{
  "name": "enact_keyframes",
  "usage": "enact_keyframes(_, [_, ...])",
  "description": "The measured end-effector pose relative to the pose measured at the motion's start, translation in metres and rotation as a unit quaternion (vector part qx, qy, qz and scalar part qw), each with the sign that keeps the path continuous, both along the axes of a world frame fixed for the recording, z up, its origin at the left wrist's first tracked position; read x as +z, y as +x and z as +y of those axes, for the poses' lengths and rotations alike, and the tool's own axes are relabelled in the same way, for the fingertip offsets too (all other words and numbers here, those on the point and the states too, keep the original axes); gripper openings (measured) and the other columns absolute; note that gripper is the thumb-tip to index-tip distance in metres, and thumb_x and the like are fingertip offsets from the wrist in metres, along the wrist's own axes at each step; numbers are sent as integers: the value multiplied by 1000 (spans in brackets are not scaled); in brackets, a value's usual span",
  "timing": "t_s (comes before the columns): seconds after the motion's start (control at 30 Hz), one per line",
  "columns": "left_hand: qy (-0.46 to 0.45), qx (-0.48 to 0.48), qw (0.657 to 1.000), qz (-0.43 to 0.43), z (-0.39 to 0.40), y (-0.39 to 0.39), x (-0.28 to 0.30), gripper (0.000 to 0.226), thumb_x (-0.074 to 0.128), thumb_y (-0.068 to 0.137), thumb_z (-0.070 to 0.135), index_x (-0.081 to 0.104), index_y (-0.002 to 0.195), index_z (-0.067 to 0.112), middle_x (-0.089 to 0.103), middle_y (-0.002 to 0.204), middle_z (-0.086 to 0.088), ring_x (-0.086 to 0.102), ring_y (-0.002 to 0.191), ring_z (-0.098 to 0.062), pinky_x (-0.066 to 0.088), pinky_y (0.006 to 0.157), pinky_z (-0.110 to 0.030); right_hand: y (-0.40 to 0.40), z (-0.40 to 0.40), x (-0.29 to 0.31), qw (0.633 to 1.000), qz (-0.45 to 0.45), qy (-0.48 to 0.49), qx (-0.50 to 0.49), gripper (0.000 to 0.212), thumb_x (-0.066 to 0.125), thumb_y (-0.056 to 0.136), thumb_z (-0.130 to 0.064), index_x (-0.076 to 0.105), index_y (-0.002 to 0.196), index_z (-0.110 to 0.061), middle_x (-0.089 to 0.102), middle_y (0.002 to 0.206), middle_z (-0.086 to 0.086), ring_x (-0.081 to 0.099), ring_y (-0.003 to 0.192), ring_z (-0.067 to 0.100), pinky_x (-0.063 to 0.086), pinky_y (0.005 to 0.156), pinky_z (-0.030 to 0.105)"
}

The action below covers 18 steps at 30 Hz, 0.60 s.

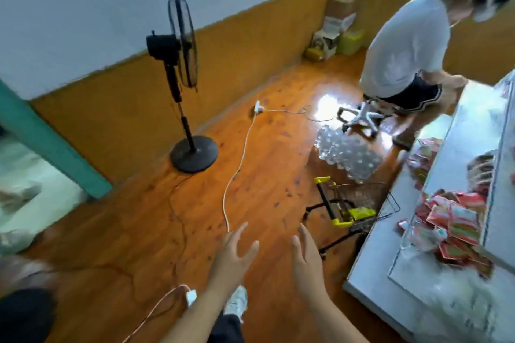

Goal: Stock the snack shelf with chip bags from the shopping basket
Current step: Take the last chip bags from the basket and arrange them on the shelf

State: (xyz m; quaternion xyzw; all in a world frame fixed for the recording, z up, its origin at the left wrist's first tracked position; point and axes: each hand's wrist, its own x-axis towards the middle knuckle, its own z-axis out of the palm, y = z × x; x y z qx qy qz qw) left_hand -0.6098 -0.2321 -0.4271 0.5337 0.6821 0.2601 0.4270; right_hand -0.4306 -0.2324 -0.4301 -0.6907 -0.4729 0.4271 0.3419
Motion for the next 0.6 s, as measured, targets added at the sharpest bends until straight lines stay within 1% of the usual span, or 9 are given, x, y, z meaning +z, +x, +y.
enact_keyframes(0.1, [-12, -75, 997, 9, 94, 16, -4, 58, 55, 85, 62, 41, 139, 47, 45, 143, 9, 44, 131, -9, 41, 108, -33, 12, 68, 4, 998, -1, -17, -66, 54, 36, 99, -46, 32, 149, -24, 36, 154, -4, 32, 141, 14, 28, 113, 33])
enact_keyframes(0.23, [-37, -185, 982, 22, 199, 54, -7, 56, 55, 90, 57, 37, 142, 45, 35, 150, 9, 35, 139, -11, 33, 110, -28, 49, 145, 5, 986, -1, -31, -165, 53, 35, 100, -41, 32, 149, -21, 35, 153, -2, 31, 142, 16, 26, 113, 33])
enact_keyframes(0.33, [-54, -248, 967, 15, 266, 95, -10, 56, 54, 91, 56, 37, 143, 43, 34, 147, 12, 32, 137, -6, 29, 109, -28, 89, 190, -7, 967, 5, -52, -250, 51, 35, 101, -41, 31, 148, -24, 36, 153, -2, 33, 141, 18, 29, 114, 37])
enact_keyframes(0.4, [-48, -286, 957, 20, 309, 127, -19, 56, 55, 91, 55, 39, 142, 41, 41, 140, 14, 39, 131, -4, 34, 108, -27, 120, 216, -21, 950, 8, -76, -303, 50, 36, 101, -40, 32, 148, -23, 37, 152, 0, 34, 140, 19, 29, 113, 37])
enact_keyframes(0.47, [-54, -324, 944, 39, 349, 162, -36, 56, 55, 91, 55, 40, 142, 39, 45, 135, 17, 46, 127, -4, 40, 103, -26, 152, 241, -42, 934, 18, -96, -344, 52, 39, 101, -37, 31, 149, -18, 37, 153, 4, 34, 140, 21, 28, 113, 36])
enact_keyframes(0.6, [-85, -388, 915, 74, 417, 233, -86, 55, 53, 91, 54, 38, 143, 40, 48, 135, 16, 49, 125, -6, 44, 101, -28, 208, 292, -106, 901, 52, -149, -405, 55, 46, 99, -35, 30, 148, -14, 36, 152, 8, 35, 139, 24, 29, 111, 36])
